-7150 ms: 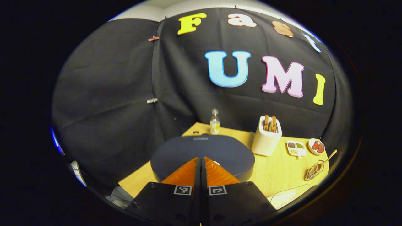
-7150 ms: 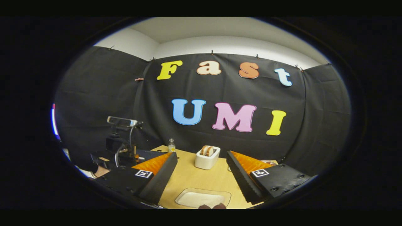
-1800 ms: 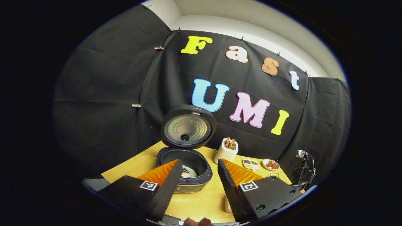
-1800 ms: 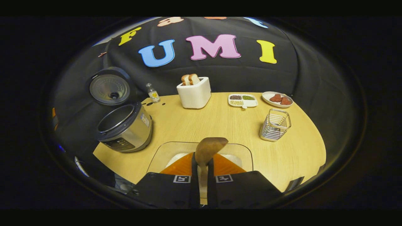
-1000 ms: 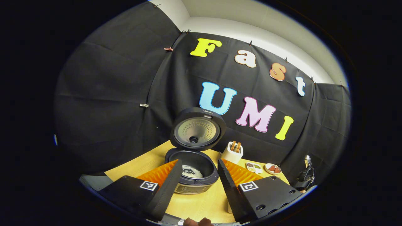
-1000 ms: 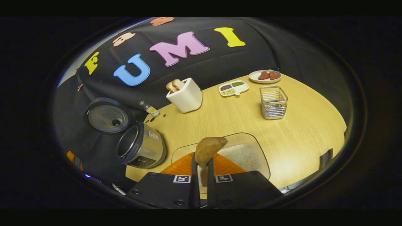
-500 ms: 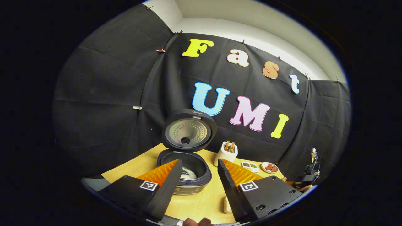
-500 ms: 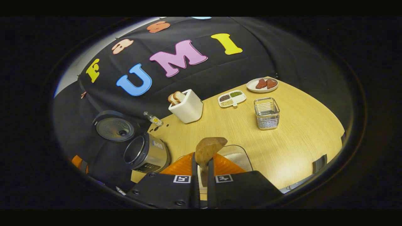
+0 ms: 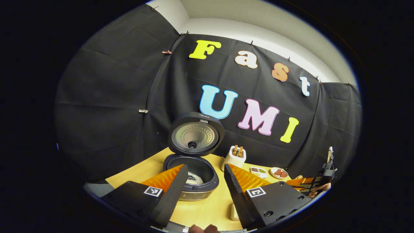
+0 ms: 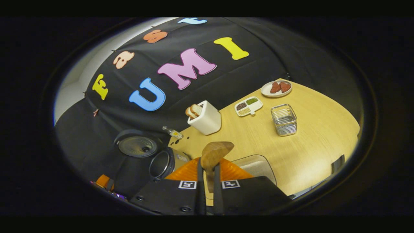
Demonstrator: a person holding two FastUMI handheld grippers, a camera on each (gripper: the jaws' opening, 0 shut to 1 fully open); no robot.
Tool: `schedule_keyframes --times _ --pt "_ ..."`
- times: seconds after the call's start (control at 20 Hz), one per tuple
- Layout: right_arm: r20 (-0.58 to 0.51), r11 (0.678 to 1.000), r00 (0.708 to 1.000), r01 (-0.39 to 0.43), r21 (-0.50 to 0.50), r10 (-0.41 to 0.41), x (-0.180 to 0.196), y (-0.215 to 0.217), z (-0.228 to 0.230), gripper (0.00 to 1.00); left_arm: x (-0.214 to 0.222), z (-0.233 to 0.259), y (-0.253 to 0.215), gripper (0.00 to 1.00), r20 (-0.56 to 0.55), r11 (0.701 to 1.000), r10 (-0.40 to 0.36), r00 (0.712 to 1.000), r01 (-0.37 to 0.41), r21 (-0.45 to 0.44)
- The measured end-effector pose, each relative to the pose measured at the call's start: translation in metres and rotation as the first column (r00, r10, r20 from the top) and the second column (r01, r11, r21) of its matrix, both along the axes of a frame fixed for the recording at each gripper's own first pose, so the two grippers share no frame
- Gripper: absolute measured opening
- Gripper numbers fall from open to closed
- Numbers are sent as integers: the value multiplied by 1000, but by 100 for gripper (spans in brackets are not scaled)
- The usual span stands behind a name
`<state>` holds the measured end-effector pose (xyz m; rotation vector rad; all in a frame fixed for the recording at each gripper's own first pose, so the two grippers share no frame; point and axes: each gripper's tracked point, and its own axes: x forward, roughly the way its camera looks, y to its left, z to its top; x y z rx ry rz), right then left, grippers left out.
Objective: Close the left gripper, press the button to open the rice cooker; take a wooden spoon from the chopstick holder with the right hand, scoop a spoonful of rice and pour it into the rice cooker, then put the wooden spoon back into the chopstick holder.
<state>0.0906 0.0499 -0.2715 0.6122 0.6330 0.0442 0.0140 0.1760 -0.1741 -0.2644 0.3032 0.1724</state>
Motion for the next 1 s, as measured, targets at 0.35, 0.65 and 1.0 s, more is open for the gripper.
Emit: schedule_keyframes --times 0.35,0.65,1.0 --pt "67 992 998 -21 124 13 26 38 52 13 0 3 7 80 5 1000 10 1000 -10 10" --pt "107 981 989 -114 155 98 57 107 75 13 -1 5 23 79 11 999 32 999 -32 17" --pt "97 960 969 -239 143 227 93 216 48 13 -11 4 48 79 13 997 77 997 -77 26"
